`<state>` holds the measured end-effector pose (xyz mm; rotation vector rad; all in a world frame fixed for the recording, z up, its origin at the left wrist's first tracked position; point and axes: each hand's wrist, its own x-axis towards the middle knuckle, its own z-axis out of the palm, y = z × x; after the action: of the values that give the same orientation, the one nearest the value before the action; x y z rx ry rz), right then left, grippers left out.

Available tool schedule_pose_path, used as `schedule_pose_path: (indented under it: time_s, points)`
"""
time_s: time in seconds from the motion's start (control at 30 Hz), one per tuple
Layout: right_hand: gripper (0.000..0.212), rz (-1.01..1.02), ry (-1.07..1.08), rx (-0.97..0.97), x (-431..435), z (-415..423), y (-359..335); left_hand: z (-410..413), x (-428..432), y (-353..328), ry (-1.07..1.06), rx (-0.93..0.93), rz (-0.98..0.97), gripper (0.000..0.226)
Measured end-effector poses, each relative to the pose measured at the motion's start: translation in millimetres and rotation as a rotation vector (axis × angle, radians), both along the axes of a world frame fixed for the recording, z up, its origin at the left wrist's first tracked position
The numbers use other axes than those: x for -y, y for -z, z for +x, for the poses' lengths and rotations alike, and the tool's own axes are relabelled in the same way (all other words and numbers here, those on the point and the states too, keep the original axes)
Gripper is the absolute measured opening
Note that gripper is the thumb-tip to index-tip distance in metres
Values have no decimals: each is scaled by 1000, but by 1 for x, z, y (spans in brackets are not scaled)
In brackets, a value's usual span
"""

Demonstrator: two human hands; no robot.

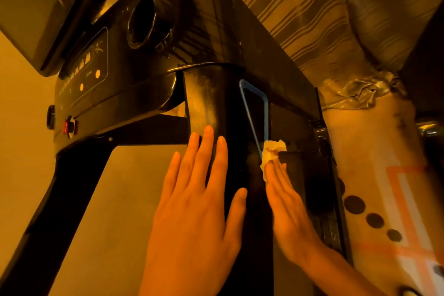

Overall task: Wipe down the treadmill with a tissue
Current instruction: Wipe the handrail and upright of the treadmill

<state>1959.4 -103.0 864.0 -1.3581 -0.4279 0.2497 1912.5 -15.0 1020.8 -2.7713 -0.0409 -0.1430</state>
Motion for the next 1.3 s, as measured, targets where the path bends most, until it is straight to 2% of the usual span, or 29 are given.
schedule_pose_path:
  time_s: [0.1,0.2,0.4,0.53,0.6,0.8,0.93,1.0,1.2,1.3]
  points:
    - [44,-142,-4,101,-12,64,-9,0,1,-2,-16,-8,-24,69]
    - [46,-176,17,78,-19,109,-21,0,2,-3,-22,-17,-37,68]
    - [56,57,27,120,-5,6,0,0,-1,-2,-17,-20,-44,67]
    - [49,-132,71,248,-22,82,-10,1,0,-2,-25,-25,-21,68]
    - [50,-130,133,321,-33,116,-15,1,0,-1,-29,-21,-13,68]
    - [51,115,51,245,-13,30,-4,1,-3,0,0,-11,-27,69]
    - [53,-32,74,318,-25,96,-33,2,-2,-1,-8,-16,-20,69]
    - [55,-20,95,322,-32,118,-46,2,-1,0,-7,-12,-27,68]
    - [54,63,60,244,-14,27,-5,1,-4,0,5,4,-67,67]
    - [55,-13,47,248,-20,66,-26,2,-1,-1,-4,-1,-80,66]
